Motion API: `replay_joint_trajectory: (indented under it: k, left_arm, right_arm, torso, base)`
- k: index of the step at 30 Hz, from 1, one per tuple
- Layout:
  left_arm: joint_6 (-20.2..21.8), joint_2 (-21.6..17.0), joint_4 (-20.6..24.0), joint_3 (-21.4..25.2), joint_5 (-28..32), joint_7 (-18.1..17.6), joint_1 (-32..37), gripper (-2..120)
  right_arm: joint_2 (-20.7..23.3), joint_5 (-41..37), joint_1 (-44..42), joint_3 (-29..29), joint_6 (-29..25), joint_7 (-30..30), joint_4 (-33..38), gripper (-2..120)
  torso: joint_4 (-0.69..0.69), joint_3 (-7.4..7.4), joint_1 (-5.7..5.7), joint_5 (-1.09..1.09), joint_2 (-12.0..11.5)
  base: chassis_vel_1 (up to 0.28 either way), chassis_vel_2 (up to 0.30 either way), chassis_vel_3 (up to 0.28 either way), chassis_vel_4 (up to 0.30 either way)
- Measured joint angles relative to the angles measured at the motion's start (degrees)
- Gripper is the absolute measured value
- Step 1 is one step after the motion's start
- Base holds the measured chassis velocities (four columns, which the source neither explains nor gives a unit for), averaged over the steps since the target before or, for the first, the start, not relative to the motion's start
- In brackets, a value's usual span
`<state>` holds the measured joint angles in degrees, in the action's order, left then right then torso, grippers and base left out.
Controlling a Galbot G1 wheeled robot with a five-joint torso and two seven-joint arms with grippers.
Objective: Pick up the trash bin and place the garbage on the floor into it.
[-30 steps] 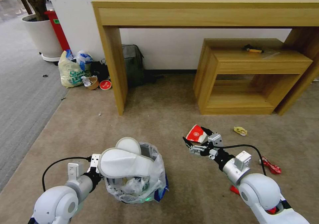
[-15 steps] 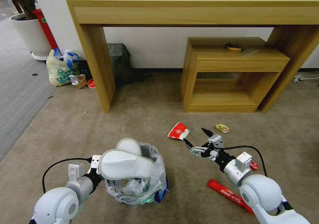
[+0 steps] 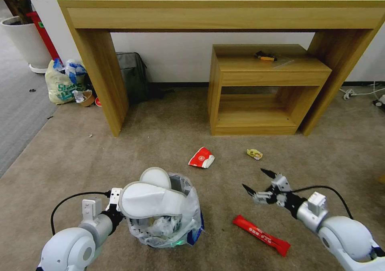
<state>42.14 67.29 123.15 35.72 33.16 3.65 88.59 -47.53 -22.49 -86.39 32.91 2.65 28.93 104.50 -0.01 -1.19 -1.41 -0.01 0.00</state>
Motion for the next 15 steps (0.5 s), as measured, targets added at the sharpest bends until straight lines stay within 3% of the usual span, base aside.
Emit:
replay_joint_trajectory:
  k: [4,9,15]
  left_arm:
    - [0.0,0.17,0.0,-0.01,-0.07,0.01,-0.01,0]
    - [0.0,0.46,-0.01,-0.07,-0.16,-0.16,-0.06,0]
    - [0.0,0.31,-0.09,0.28,0.23,-0.52,-0.48,0]
  right_arm:
    - [0.81,0.87,-0.18,-0.26,-1.41,1.83,-2.55,100]
    - [1.53,5.89,0.03,-1.69,-3.55,7.73,-11.36,100]
    - [0.33,9.6,1.48,-4.22,-7.06,9.3,-19.56,100]
  torso:
    - [-0.01,0.0,0.0,-0.01,0.0]
    - [-0.02,0.0,0.0,0.02,0.0]
    - [-0.02,0.0,0.0,0.03,0.0]
  base:
    - [0.0,0.0,0.0,0.0]
    - [0.0,0.0,0.0,0.0]
    - [0.0,0.0,0.0,0.0]
